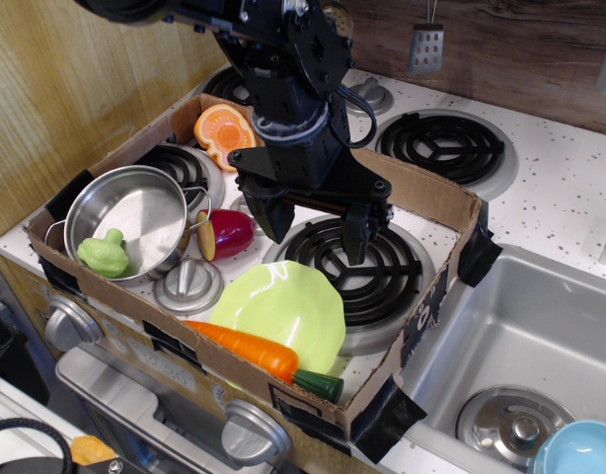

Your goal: Take broccoli out of pan

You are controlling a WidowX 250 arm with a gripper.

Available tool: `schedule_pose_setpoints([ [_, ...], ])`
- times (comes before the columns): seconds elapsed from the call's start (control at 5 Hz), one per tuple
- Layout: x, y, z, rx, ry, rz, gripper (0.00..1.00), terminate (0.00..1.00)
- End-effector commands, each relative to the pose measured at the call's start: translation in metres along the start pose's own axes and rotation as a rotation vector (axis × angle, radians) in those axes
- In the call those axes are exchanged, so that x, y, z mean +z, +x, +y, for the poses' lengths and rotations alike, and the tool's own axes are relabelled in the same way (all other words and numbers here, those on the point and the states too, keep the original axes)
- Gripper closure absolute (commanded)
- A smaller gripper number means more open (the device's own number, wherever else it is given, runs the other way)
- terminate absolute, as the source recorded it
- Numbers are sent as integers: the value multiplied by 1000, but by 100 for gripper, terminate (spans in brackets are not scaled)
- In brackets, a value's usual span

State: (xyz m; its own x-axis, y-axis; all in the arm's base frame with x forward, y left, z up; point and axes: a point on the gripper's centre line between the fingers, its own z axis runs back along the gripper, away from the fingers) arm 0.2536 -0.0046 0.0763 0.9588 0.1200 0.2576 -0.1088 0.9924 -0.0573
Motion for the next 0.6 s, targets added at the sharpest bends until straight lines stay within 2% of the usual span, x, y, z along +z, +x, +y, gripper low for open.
schedule_pose_setpoints([
  [0.0,0,0,0,0,0,0,0,0],
  [0.2,11,6,17,88,65,3,0,0],
  [0.4,24,12,43,125,90,47,0,0],
])
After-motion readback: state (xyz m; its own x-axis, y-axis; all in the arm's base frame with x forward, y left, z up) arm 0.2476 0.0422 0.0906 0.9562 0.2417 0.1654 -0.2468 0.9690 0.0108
